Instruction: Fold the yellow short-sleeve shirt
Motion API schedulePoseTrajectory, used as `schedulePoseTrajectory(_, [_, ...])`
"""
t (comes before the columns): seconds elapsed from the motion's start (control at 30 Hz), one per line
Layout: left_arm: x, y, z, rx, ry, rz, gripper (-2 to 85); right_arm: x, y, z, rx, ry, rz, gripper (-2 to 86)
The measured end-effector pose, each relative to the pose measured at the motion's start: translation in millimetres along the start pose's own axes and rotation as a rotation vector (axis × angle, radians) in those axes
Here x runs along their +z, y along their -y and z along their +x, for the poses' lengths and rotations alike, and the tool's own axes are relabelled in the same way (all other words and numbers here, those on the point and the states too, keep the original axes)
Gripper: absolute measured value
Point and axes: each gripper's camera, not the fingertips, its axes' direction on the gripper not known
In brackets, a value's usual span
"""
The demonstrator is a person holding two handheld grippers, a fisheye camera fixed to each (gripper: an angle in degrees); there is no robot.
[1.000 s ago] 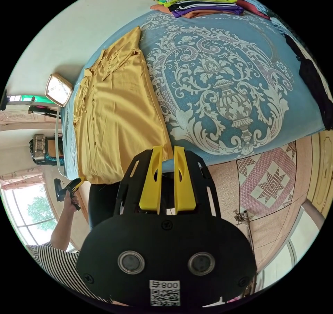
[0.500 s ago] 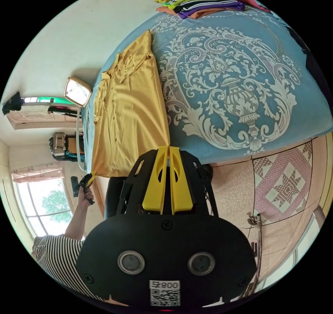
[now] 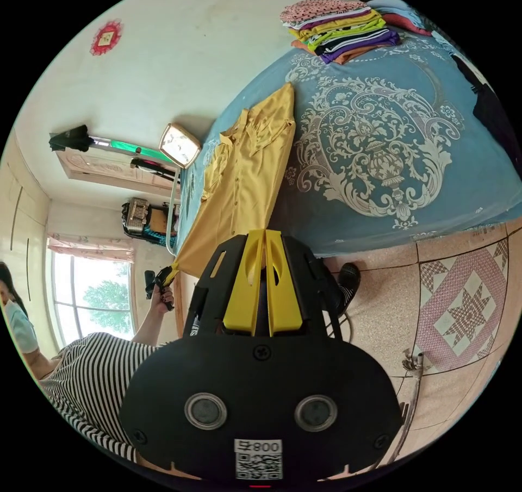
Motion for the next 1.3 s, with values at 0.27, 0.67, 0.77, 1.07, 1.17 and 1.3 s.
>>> schedulePoseTrajectory(0.27, [-28.2,-36.2,5.9,0.03,-0.035,-0.001,1.1,-45.1,-41.2,1.0,-0.04,-0.002,0.022,0.2])
schedulePoseTrajectory(0.67, [-16.3,-35.7,3.4,0.005,-0.066,-0.02,1.2,-55.8,-66.8,16.1,-0.022,0.013,0.016,0.2])
schedulePoseTrajectory(0.77, [-5.4,-20.0,0.3,-0.008,-0.085,-0.013,1.2,-48.3,-57.9,19.9,-0.007,0.036,0.017,0.1])
schedulePoseTrajectory(1.07, [33.4,72.1,12.6,0.03,-0.112,0.018,1.1,-20.3,16.0,2.0,-0.038,0.063,0.018,0.1])
schedulePoseTrajectory(1.17, [49.9,120.1,19.7,0.054,-0.119,0.04,1.1,-7.8,58.5,-11.5,-0.067,0.074,0.027,0.2])
schedulePoseTrajectory(1.3, [73.5,187.8,32.2,0.096,-0.121,0.071,1.1,12.5,131.5,-37.3,-0.12,0.075,0.049,0.2])
